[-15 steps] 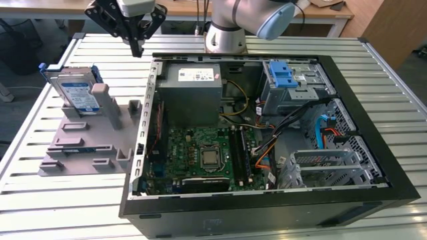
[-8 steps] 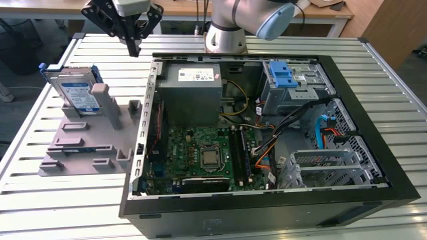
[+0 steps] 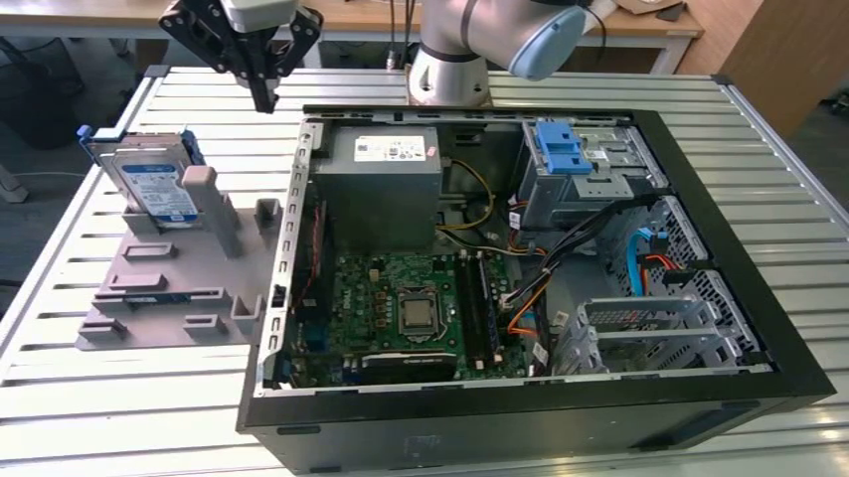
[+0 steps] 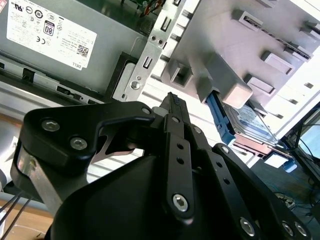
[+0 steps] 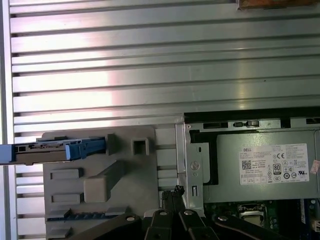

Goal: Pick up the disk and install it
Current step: 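Reach for the disk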

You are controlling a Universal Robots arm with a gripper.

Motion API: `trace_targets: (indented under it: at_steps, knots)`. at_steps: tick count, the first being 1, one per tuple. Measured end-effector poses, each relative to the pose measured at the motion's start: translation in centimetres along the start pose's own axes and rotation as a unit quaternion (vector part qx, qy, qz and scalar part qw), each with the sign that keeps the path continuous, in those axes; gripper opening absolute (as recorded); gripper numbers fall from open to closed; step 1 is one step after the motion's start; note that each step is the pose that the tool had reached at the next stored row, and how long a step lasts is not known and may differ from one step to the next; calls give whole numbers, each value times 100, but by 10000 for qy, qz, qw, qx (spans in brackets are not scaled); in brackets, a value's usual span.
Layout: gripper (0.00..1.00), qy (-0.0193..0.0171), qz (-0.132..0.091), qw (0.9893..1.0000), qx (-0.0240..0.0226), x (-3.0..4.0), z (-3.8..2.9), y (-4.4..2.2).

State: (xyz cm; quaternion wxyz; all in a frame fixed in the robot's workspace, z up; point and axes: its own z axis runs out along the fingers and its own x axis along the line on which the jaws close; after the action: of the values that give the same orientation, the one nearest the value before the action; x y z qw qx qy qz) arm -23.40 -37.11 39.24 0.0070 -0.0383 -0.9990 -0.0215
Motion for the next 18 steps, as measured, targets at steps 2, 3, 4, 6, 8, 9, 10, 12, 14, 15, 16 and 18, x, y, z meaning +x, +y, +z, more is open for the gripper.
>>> trace_targets:
  at_steps: [2, 3, 4, 6, 8, 9, 10, 12, 14, 15, 16, 18]
  knots:
    - [11, 0, 0, 10000, 0, 11, 0, 1]
    - [11, 0, 0, 10000, 0, 16, 0, 2]
    - [11, 0, 0, 10000, 0, 21, 0, 4]
    - [11, 0, 0, 10000, 0, 32, 1, 7]
    - [11, 0, 0, 10000, 0, 44, 1, 11]
    - [11, 0, 0, 10000, 0, 50, 1, 13]
    - [11, 0, 0, 10000, 0, 56, 1, 16]
    - [11, 0, 0, 10000, 0, 71, 2, 20]
    - [11, 0, 0, 10000, 0, 83, 2, 24]
    - [11, 0, 0, 10000, 0, 89, 2, 26]
    - [11, 0, 0, 10000, 0, 95, 3, 28]
    - [11, 0, 0, 10000, 0, 107, 3, 33]
